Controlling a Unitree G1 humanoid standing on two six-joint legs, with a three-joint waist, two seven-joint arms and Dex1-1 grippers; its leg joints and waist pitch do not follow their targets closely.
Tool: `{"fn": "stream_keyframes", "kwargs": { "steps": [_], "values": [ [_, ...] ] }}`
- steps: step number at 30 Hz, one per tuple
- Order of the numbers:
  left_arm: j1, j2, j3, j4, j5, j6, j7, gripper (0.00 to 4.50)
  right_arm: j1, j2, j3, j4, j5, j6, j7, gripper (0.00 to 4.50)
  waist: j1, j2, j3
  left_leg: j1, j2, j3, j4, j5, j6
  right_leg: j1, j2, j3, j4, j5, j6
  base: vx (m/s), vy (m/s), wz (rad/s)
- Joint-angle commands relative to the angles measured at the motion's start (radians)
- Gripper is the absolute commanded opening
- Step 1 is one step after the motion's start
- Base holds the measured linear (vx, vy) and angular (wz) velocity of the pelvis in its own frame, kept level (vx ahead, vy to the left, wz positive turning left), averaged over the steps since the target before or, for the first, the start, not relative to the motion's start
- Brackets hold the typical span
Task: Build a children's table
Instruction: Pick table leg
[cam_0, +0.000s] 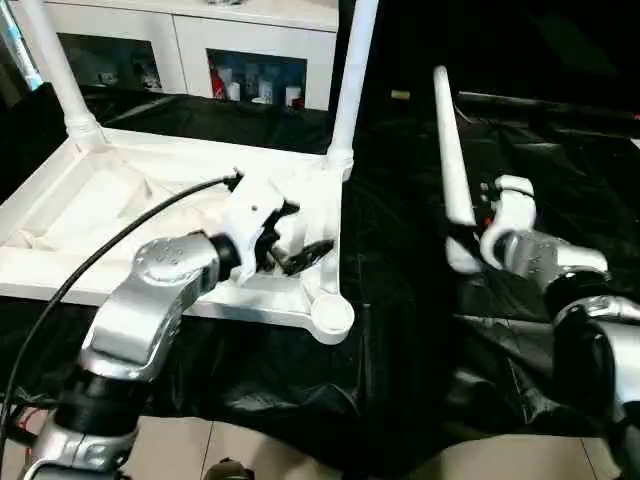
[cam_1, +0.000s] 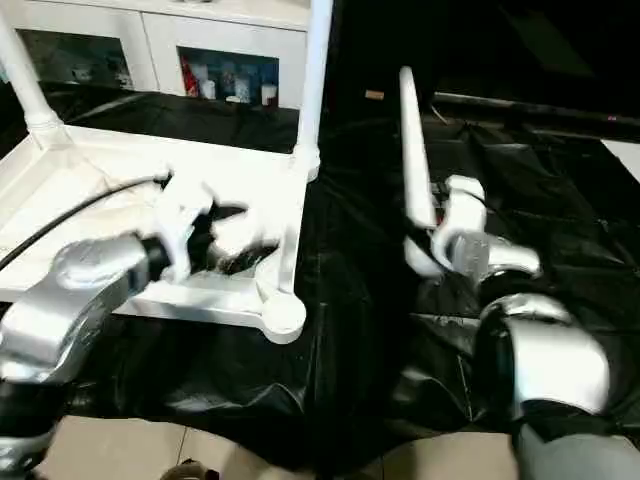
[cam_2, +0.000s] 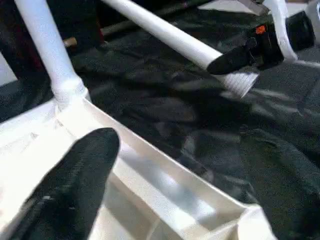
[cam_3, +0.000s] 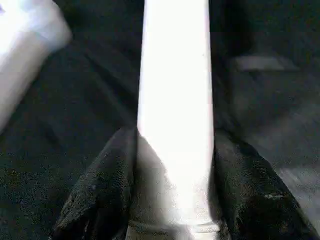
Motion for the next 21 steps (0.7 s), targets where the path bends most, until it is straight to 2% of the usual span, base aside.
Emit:
{"fn": "stream_keyframes", "kwargs": {
  "steps": [1,4,7,8,9,10,11,12,13,16,17,18,20,21],
  "values": [
    [-0.025,-0.016,0.002,0.033,0.016,-0.021,0.026,4.49,0.044,0.016,-0.017,-0.075,0.038,-0.070,0.080,1.95,0.002,0.016,-0.083,0.005,0.028,-0.003,-0.058,-0.221,0.016,0.065,-0.062,0.051,-0.072,-0.232,-0.164,0.000,0.000,0.00],
    [-0.059,-0.054,0.014,0.082,0.021,-0.049,0.071,4.50,0.121,0.051,-0.006,-0.166,0.067,-0.122,0.186,1.95,0.004,0.015,-0.085,0.007,0.032,-0.006,-0.060,-0.216,0.023,0.067,-0.064,0.049,-0.072,-0.231,-0.170,0.000,0.000,0.00],
    [-0.093,-0.106,0.031,0.119,-0.003,-0.057,0.092,4.50,0.246,0.101,-0.011,-0.360,0.161,-0.113,0.328,1.94,0.008,0.008,-0.085,0.007,0.034,-0.007,-0.062,-0.206,0.036,0.070,-0.068,0.050,-0.075,-0.252,-0.164,0.000,0.000,0.00],
    [-0.100,-0.122,0.037,0.127,-0.010,-0.057,0.101,4.50,0.294,0.118,-0.009,-0.436,0.194,-0.097,0.361,1.94,0.006,-0.002,-0.085,0.004,0.034,-0.006,-0.062,-0.201,0.040,0.071,-0.067,0.050,-0.075,-0.255,-0.162,0.000,0.000,0.00],
    [-0.105,-0.133,0.040,0.131,-0.014,-0.056,0.108,4.50,0.328,0.129,-0.008,-0.489,0.217,-0.082,0.378,1.94,0.014,0.003,-0.084,0.010,0.037,-0.006,-0.061,-0.193,0.047,0.069,-0.071,0.053,-0.075,-0.247,-0.151,0.000,0.000,0.00],
    [-0.107,-0.145,0.046,0.131,-0.025,-0.054,0.112,4.50,0.381,0.146,-0.006,-0.576,0.253,-0.060,0.391,1.94,0.013,0.003,-0.083,0.004,0.037,-0.008,-0.064,-0.187,0.050,0.072,-0.069,0.052,-0.077,-0.246,-0.147,0.000,0.000,0.00],
    [-0.108,-0.155,0.052,0.132,-0.038,-0.046,0.115,4.50,0.430,0.162,-0.005,-0.658,0.291,-0.036,0.404,1.94,0.016,-0.001,-0.082,0.008,0.037,-0.007,-0.065,-0.188,0.052,0.070,-0.070,0.051,-0.080,-0.265,-0.140,0.000,0.000,0.00],
    [-0.108,-0.163,0.059,0.130,-0.052,-0.037,0.116,4.50,0.473,0.172,0.003,-0.729,0.318,-0.014,0.413,1.94,0.019,0.000,-0.083,0.008,0.037,-0.008,-0.065,-0.190,0.052,0.069,-0.072,0.051,-0.080,-0.283,-0.131,0.000,0.000,0.00],
    [-0.107,-0.172,0.066,0.126,-0.064,-0.028,0.119,4.50,0.519,0.182,0.015,-0.800,0.344,0.002,0.422,1.93,0.018,-0.004,-0.080,0.006,0.037,-0.009,-0.068,-0.194,0.051,0.067,-0.069,0.050,-0.084,-0.301,-0.125,0.000,0.000,0.00],
    [-0.096,-0.198,0.088,0.115,-0.095,-0.013,0.132,4.50,0.627,0.206,0.052,-0.971,0.395,0.049,0.450,1.93,0.019,0.003,-0.075,0.008,0.033,-0.009,-0.069,-0.236,0.037,0.064,-0.071,0.047,-0.101,-0.403,-0.090,0.000,0.000,0.00],
    [-0.089,-0.207,0.094,0.106,-0.105,-0.005,0.136,4.50,0.656,0.212,0.066,-1.021,0.410,0.062,0.457,1.93,0.020,0.000,-0.075,0.010,0.034,-0.010,-0.070,-0.245,0.037,0.061,-0.072,0.047,-0.103,-0.424,-0.073,0.000,0.000,0.00],
    [-0.083,-0.212,0.098,0.100,-0.112,0.001,0.137,4.50,0.675,0.217,0.077,-1.052,0.418,0.068,0.459,1.93,0.019,0.004,-0.074,0.008,0.034,-0.013,-0.072,-0.257,0.035,0.061,-0.072,0.044,-0.106,-0.450,-0.062,0.000,0.000,0.00],
    [-0.077,-0.222,0.105,0.092,-0.124,0.010,0.138,4.50,0.695,0.223,0.087,-1.091,0.427,0.086,0.457,1.93,0.016,0.002,-0.074,0.009,0.032,-0.014,-0.072,-0.269,0.028,0.060,-0.075,0.042,-0.115,-0.491,-0.047,0.000,0.000,0.00],
    [-0.060,-0.249,0.117,0.067,-0.171,0.040,0.136,4.50,0.736,0.227,0.121,-1.186,0.450,0.132,0.454,1.93,0.014,0.004,-0.070,0.010,0.032,-0.014,-0.073,-0.278,0.025,0.056,-0.073,0.042,-0.119,-0.516,-0.040,0.000,0.000,0.00]
  ]
}}
